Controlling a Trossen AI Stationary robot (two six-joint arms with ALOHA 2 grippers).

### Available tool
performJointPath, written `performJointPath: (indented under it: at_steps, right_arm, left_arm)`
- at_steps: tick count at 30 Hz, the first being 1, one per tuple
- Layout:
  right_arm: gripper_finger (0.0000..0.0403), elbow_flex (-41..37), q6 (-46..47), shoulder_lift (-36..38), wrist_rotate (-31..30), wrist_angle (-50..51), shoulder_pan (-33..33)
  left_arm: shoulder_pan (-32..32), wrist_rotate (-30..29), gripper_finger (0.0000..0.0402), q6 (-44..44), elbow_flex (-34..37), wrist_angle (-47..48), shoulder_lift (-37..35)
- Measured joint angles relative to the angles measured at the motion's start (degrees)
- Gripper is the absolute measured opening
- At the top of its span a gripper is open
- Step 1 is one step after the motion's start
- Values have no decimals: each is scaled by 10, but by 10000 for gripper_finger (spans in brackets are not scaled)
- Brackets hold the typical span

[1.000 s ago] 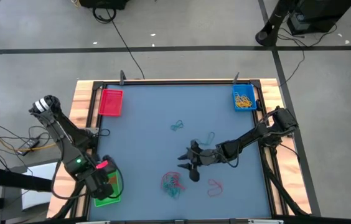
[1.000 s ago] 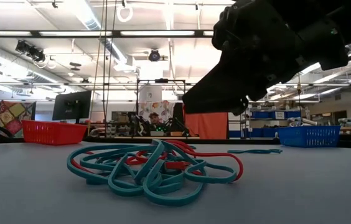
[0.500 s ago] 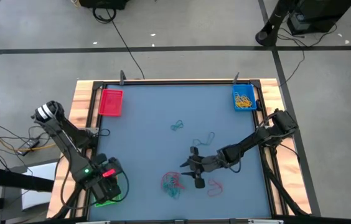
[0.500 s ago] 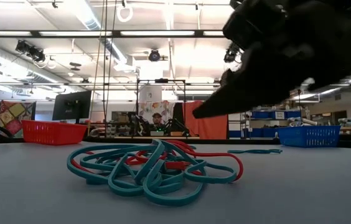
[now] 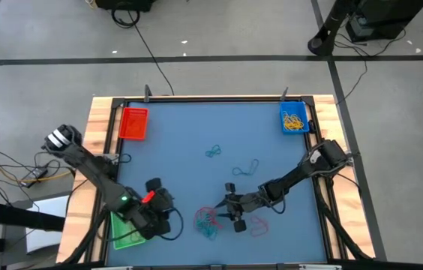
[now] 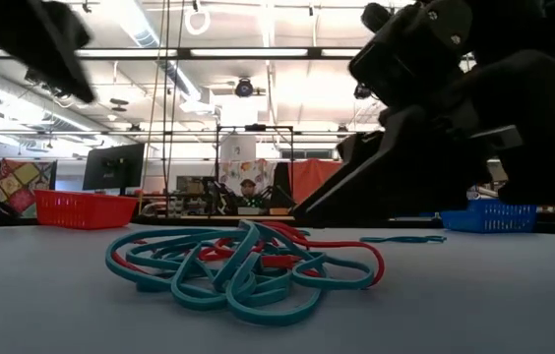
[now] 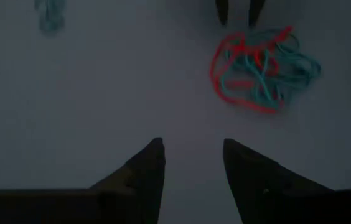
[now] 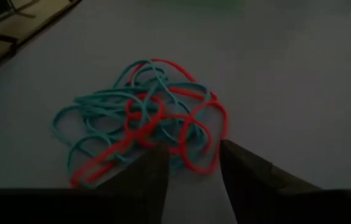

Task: Sort rubber bands into baskets
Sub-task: Put the red rubber band into the green basket

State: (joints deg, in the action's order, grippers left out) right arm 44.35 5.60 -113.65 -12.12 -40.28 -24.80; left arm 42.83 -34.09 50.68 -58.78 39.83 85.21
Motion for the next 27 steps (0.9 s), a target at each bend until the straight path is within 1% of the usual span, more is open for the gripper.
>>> performJointPath:
  at_steps: [3, 6, 11, 14, 17, 18, 23, 27]
  right_arm:
    - [148, 16, -2, -18, 11, 0, 0]
    - [141, 31, -2, -34, 14, 0, 0]
    - [114, 34, 12, -33, 8, 5, 0]
    - [79, 35, 21, -30, 3, 4, 0]
    - [26, 34, 23, -30, 1, 7, -2]
    - [14, 34, 23, -30, -3, 9, -2]
    - [8, 35, 37, -30, -35, 10, -5]
    - [6, 34, 27, -12, -81, 17, -12]
  left_arm:
    - [-19, -27, 166, -73, 0, -56, 27]
    - [-36, -29, 166, -135, 0, -107, 55]
    - [-56, -31, 165, -187, 0, -179, 95]
    - [-61, -29, 165, -203, 0, -204, 118]
    - [-66, -27, 165, -207, 0, -230, 139]
    - [-67, -27, 165, -207, 0, -235, 146]
    - [-73, -24, 165, -226, 0, -269, 168]
    - [-83, -23, 165, -257, 0, -305, 177]
